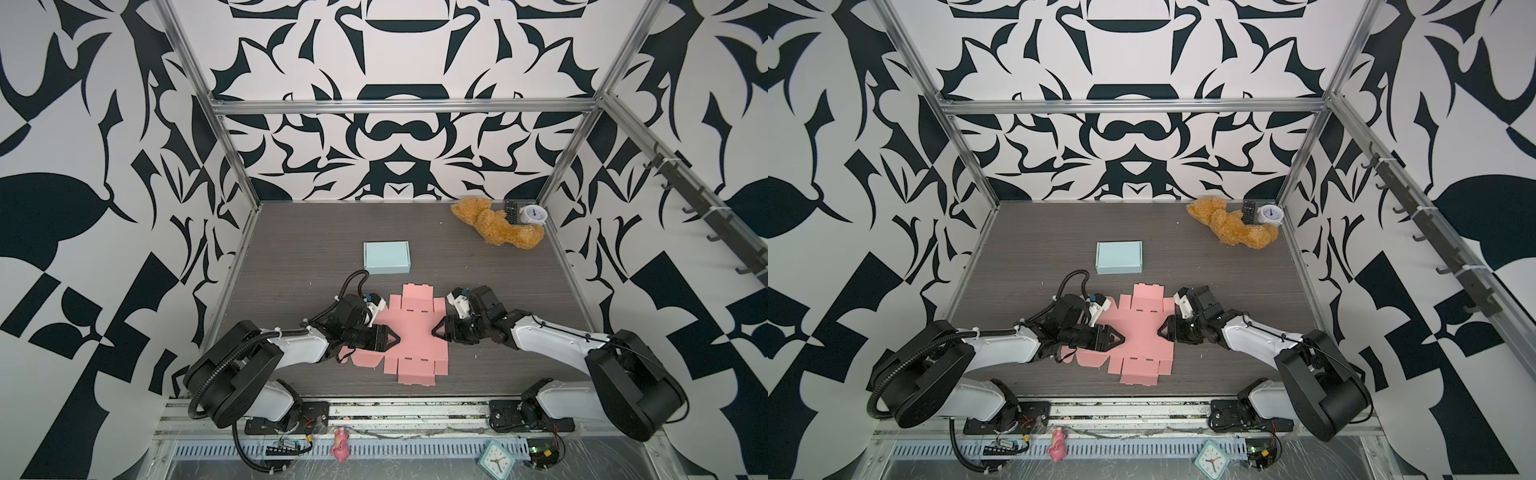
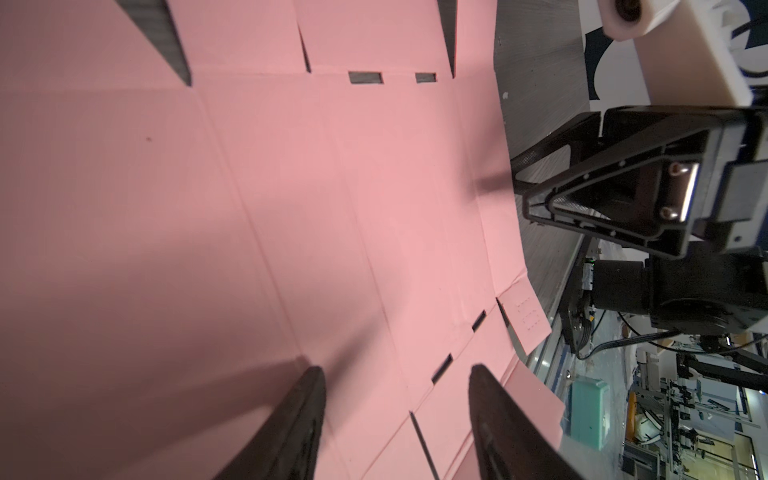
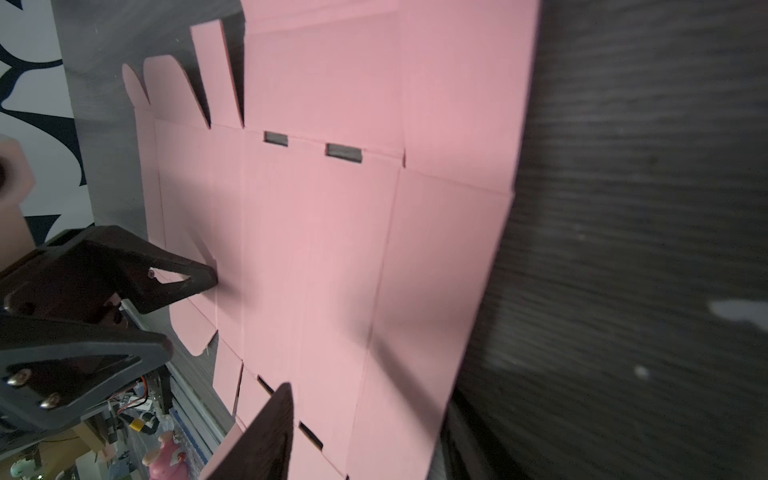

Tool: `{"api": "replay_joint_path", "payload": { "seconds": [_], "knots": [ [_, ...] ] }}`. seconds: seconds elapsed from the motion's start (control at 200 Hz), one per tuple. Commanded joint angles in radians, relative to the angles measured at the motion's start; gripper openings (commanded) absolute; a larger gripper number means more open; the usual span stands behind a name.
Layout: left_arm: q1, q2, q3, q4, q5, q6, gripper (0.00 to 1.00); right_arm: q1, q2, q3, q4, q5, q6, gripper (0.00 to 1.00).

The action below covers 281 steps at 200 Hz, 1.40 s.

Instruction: Fold the paper box

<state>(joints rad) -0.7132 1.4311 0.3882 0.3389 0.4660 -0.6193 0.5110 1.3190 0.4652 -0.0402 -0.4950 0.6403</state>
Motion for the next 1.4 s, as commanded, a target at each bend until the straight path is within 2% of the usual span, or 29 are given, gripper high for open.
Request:
{"api": "replay_joint_path", "payload": {
  "seconds": [0.0,0.36,0.88,1.125,1.4],
  "knots": [
    [-0.011,0.033,-0.018,-0.038,-0.017,-0.014,0.58,0.0,-0.014,0.0,0.04,-0.03,0.026,0.53],
    [-0.018,0.038,-0.018,-0.035,-0.017,-0.017,0.57,0.001,-0.044,-0.011,0.048,-0.027,0.039,0.32],
    [-0.028,0.035,-0.017,-0.032,-0.021,-0.025,0.57,0.0,-0.101,-0.049,0.049,0.033,0.06,0.08],
    [-0.029,-0.015,-0.014,-0.074,-0.033,-0.021,0.56,0.0,-0.086,-0.009,-0.001,0.033,0.009,0.04],
    [-0.028,-0.2,0.066,-0.316,-0.106,0.036,0.5,0.0,-0.075,0.055,-0.094,0.052,-0.089,0.02]
  ]
}}
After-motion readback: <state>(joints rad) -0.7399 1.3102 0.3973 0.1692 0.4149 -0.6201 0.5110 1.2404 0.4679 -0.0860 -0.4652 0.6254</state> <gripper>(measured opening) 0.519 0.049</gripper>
